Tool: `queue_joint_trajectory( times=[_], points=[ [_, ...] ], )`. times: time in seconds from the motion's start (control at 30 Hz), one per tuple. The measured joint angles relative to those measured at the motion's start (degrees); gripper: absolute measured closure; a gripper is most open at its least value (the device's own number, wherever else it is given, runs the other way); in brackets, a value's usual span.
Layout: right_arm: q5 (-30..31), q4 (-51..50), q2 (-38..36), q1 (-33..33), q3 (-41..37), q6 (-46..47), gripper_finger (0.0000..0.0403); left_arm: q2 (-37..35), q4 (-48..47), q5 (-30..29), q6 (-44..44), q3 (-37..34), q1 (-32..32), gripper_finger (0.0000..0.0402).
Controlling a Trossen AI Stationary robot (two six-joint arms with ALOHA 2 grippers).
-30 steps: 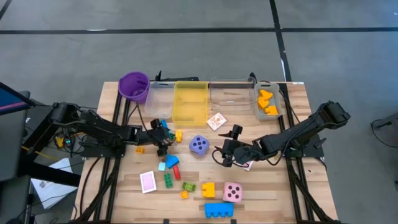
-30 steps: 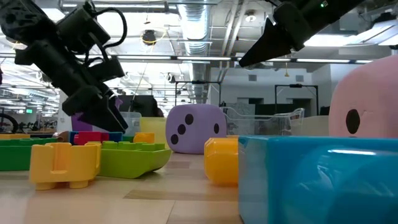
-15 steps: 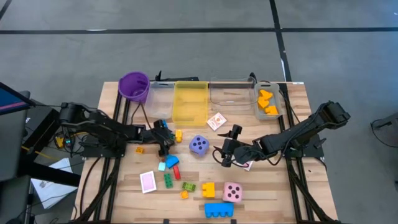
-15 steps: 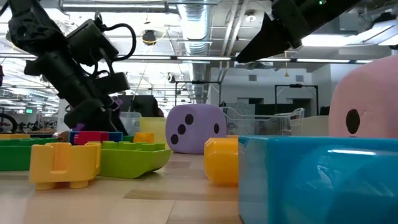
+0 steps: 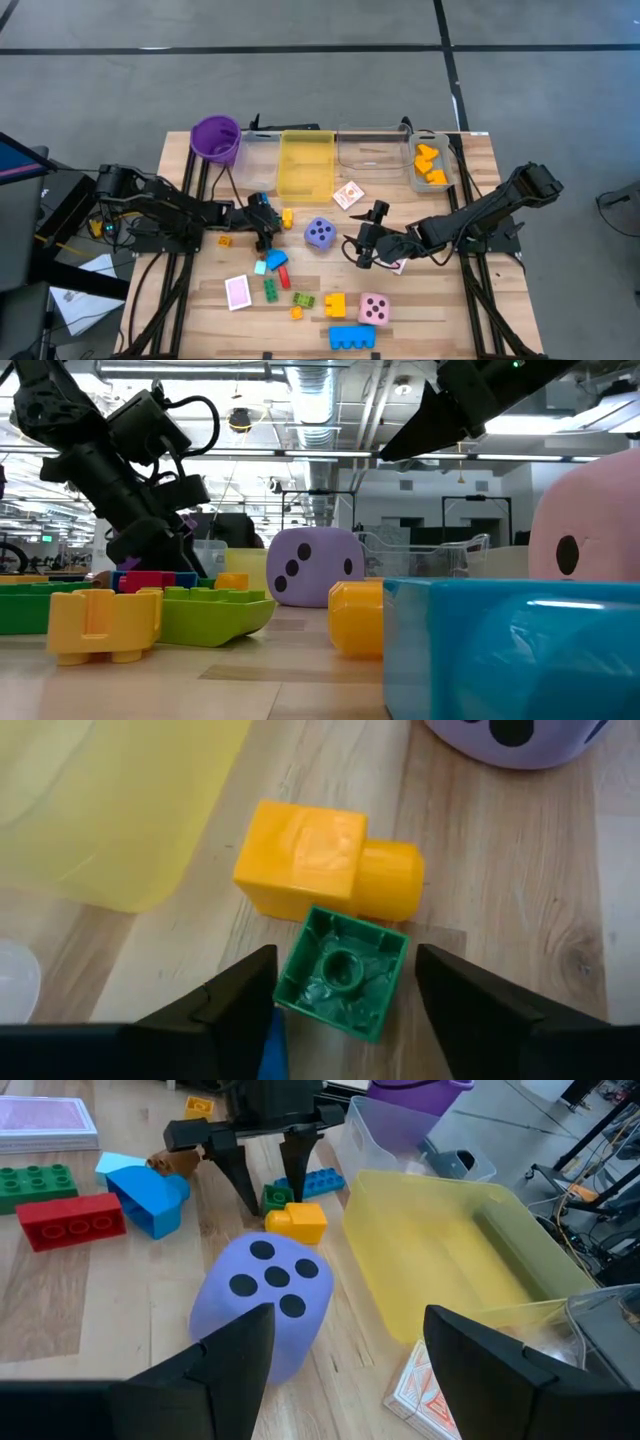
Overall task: Pick & Place Toys
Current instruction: Put the small green game piece into the white bin
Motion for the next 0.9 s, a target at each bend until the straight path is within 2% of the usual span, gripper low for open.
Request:
queue_joint_trajectory(
  times=[0.37,0.47,0.7,0.9],
  points=[
    [0.00,0.00,0.00,-0.02,0.00,0.00,0.0152,-0.31,0.28,0.93,-0.18,0.00,0.00,0.0267],
    [0.00,0.00,0.00,-0.02,0.00,0.00,0.0152,-0.31,1.38,0.93,-0.20,-0.02,0.00,0.0269],
    [0.00,0.01,0.00,-0.02,0.00,0.00,0.0152,-1.40,3.27,1.87,-0.19,-0.02,0.00,0.0241],
    [0.02,0.92,0.00,-0.02,-0.02,0.00,0.0152,-8.47,3.21,3.45,-1.56,-0.02,-0.06,0.0268]
  ],
)
